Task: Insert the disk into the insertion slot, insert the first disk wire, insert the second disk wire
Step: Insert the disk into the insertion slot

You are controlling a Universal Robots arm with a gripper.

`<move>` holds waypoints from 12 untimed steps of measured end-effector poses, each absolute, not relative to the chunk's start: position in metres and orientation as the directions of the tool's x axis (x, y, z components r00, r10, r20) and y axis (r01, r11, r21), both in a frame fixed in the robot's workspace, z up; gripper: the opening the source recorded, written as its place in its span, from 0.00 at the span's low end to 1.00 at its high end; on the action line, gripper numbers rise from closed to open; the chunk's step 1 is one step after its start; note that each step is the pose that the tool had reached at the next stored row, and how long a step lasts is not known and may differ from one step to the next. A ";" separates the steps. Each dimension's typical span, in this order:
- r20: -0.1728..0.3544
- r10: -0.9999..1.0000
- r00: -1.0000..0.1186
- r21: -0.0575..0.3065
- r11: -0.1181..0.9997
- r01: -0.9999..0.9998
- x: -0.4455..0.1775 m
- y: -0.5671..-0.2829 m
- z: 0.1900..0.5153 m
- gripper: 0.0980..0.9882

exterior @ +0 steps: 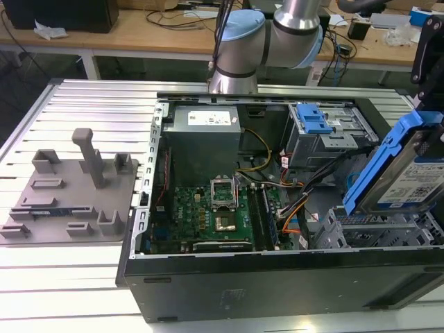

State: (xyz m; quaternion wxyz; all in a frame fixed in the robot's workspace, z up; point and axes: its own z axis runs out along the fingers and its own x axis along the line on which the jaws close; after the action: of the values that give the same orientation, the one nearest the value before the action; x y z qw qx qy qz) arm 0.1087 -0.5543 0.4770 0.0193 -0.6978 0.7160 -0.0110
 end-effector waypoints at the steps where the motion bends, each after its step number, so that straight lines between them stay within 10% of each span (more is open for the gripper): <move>1: -0.009 -1.000 -0.027 -0.042 0.027 -0.999 0.109 -0.553 0.476 0.30; 12: 0.001 -1.000 -0.028 -0.038 0.028 -0.999 0.109 -0.544 0.471 0.30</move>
State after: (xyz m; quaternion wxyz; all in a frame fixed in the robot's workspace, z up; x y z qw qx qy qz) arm 0.1087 -0.5439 0.4708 0.0126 -0.6969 0.7169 -0.0140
